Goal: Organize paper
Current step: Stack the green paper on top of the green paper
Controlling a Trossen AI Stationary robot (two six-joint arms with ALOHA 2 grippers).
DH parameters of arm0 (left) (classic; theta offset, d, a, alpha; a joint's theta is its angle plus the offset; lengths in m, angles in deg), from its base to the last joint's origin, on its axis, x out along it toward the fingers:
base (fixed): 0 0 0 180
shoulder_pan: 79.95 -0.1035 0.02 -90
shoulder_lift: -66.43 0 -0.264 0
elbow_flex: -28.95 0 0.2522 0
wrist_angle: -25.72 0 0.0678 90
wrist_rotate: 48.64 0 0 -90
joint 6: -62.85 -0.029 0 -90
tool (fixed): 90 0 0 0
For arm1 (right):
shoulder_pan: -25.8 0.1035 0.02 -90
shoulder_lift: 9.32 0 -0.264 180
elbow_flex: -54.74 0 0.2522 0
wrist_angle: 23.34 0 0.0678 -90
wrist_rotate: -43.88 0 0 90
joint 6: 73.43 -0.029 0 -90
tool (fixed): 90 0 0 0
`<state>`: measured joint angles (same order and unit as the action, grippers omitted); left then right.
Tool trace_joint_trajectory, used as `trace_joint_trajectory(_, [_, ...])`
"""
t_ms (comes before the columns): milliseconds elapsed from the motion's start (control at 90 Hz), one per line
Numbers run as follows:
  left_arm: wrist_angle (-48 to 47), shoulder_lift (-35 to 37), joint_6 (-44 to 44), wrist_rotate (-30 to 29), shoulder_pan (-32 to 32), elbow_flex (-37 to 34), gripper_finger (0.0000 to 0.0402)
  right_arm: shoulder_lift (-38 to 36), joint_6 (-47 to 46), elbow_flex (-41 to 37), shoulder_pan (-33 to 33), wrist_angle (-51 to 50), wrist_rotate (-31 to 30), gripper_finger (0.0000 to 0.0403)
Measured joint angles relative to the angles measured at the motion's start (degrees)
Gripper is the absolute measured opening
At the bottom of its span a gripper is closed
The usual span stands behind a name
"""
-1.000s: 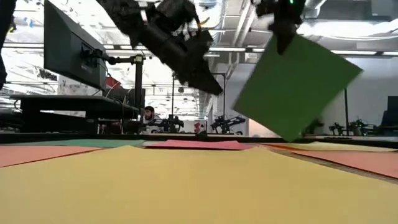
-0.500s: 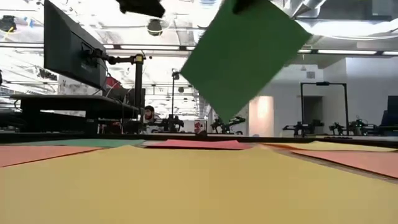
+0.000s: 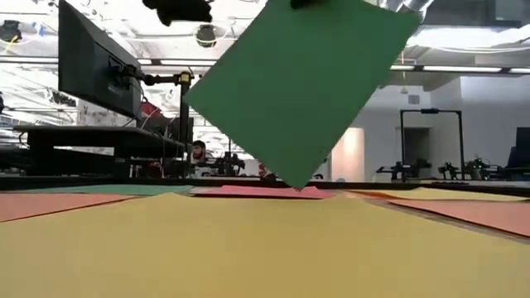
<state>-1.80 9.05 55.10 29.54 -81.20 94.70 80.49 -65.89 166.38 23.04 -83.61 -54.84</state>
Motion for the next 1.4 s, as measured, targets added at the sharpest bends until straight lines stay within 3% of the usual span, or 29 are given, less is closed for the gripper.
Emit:
trace_joint_trajectory(300, [0.7, -4.6, 1.9, 6.7, -6.4, 0.6, 0.0184, 1.4, 1.5, 0.0, -0.4, 1.3, 1.6, 0.0000])
trace_joint_trajectory(444, [0.8, -8.7, 4.0, 12.5, -9.7, 0.8, 0.0188, 1.3, 1.6, 0.0, -0.2, 2.3, 1.7, 0.0000])
trace_joint_trajectory(622, [0.7, -11.4, 3.7, 14.5, -11.2, 0.8, 0.0184, 1.3, 2.1, 0.0, -0.3, 2.4, 1.7, 0.0000])
trace_joint_trajectory(800, [0.7, -10.9, 3.5, 14.4, -11.3, 0.8, 0.0133, 1.3, 3.3, 0.0, -0.4, 3.0, 1.7, 0.0000])
trace_joint_trajectory(1011, [0.7, -10.5, 4.3, 14.4, -11.3, 0.8, 0.0013, 1.3, 4.6, 0.0, -0.4, 4.9, 1.7, 0.0000])
trace_joint_trajectory(1144, [0.6, -10.5, 5.5, 14.0, -11.2, 0.8, 0.0002, 1.3, 5.0, 0.0, -0.4, 6.8, 1.7, 0.0000])
trace_joint_trajectory(1300, [0.5, -10.1, 8.5, 8.7, -10.3, 0.8, 0.0000, 1.3, 6.1, 0.0, -0.4, 7.5, 1.7, 0.0002])
trace_joint_trajectory(1400, [0.6, -9.9, 10.2, 5.6, -9.0, 0.8, 0.0000, 1.1, 7.4, 0.0, -0.3, 7.1, 1.7, 0.0024])
